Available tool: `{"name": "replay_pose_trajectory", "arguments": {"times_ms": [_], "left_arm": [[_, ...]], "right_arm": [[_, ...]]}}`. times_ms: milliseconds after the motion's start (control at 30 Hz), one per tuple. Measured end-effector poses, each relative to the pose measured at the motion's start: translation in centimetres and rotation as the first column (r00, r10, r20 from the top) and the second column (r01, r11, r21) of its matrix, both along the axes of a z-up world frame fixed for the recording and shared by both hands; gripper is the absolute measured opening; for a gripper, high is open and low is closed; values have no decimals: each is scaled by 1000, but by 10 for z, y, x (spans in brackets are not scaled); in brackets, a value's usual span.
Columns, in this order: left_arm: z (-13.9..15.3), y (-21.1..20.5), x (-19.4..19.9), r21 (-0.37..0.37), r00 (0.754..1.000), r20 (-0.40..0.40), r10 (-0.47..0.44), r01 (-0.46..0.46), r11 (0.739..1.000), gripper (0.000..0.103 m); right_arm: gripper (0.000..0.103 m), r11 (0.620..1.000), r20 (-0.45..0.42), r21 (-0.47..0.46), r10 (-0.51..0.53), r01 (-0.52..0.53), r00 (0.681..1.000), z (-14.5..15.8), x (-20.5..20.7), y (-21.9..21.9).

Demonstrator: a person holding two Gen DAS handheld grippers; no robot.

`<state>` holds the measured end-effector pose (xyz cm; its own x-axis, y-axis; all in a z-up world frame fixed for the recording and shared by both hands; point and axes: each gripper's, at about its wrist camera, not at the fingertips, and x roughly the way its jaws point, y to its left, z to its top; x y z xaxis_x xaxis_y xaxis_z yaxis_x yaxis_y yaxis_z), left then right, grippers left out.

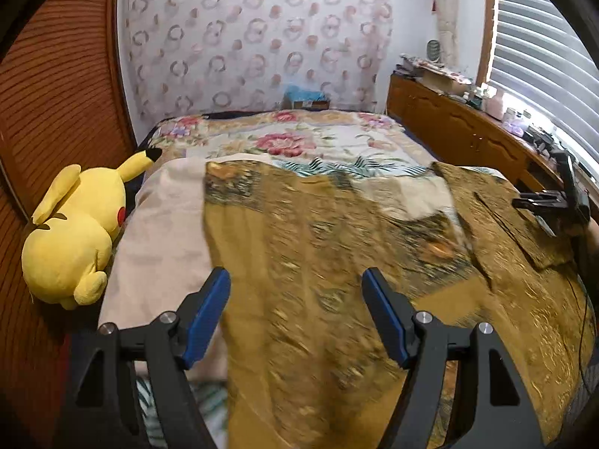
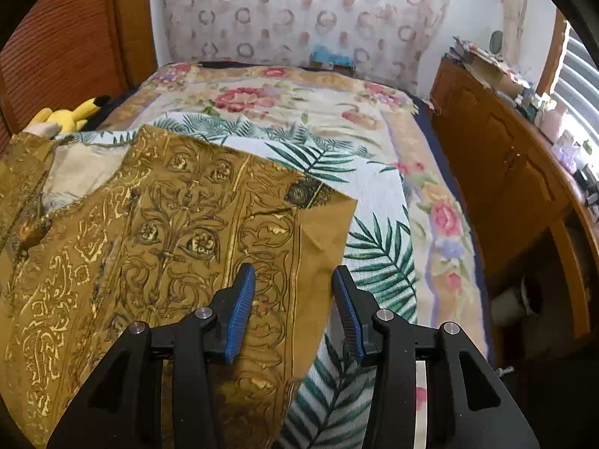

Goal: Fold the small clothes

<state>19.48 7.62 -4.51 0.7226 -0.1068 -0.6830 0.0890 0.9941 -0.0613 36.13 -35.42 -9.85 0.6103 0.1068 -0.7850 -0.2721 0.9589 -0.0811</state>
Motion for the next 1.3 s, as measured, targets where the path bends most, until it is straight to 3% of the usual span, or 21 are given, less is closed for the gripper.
{"name": "replay_pose_trajectory", "arguments": {"times_ms": [167, 333, 767, 900, 1000, 1100, 1167, 1233, 1300], "left_arm": [[-5, 23, 33, 21, 999, -38, 39, -38, 999, 73], [-12, 39, 60, 54, 995, -71, 68, -65, 996, 73], [-9, 53, 106, -11, 996, -75, 46, -47, 999, 70], [-11, 53, 111, -63, 997, -83, 6, -11, 998, 55], [-13, 51, 110, -51, 996, -87, -1, -4, 999, 50], [-12, 49, 107, -63, 997, -74, -12, 8, 998, 39], [-10, 48, 104, -62, 998, -61, -21, 17, 998, 19], [-5, 42, 97, -57, 999, -29, -39, 37, 998, 7], [0, 35, 92, -58, 998, -10, -67, 66, 996, 7]], "right_arm": [[49, 997, 3, 80, -18, 18, 1000, -3, 3, -9], [50, 996, 1, 83, -12, 12, 1000, -2, 2, -7], [50, 997, 3, 82, -12, 12, 1000, -2, 2, -6], [50, 997, 4, 78, -9, 9, 1000, -2, 3, -7], [55, 997, -3, 74, 2, -2, 1000, -2, 8, -6], [55, 997, -13, 71, -2, 3, 1000, -1, 19, -7], [55, 998, -20, 69, 6, -4, 1000, -1, 26, -6], [56, 998, -30, 63, 18, -16, 999, -2, 32, -4], [58, 998, -38, 56, 35, -33, 999, -2, 35, -1]]}}
